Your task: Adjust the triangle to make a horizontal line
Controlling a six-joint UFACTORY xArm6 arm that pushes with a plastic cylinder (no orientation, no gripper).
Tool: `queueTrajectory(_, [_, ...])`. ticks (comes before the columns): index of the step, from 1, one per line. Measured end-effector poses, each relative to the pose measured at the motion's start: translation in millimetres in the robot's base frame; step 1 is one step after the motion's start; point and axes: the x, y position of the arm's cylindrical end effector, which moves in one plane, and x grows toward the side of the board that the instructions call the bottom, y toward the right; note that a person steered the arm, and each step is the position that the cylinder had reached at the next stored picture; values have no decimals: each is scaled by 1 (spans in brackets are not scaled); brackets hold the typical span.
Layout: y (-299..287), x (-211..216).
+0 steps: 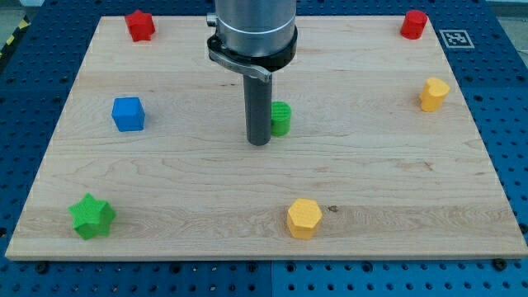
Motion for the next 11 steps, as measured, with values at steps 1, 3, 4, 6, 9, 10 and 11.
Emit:
queueTrajectory(1, [0,-15])
queueTrajectory(3, [0,-46])
queueTrajectory(4, [0,-62])
queueTrajectory(6, [0,-99])
queueTrajectory(9, [0,-158])
queueTrajectory(10, [0,-178])
queueTrajectory(11, [0,-197])
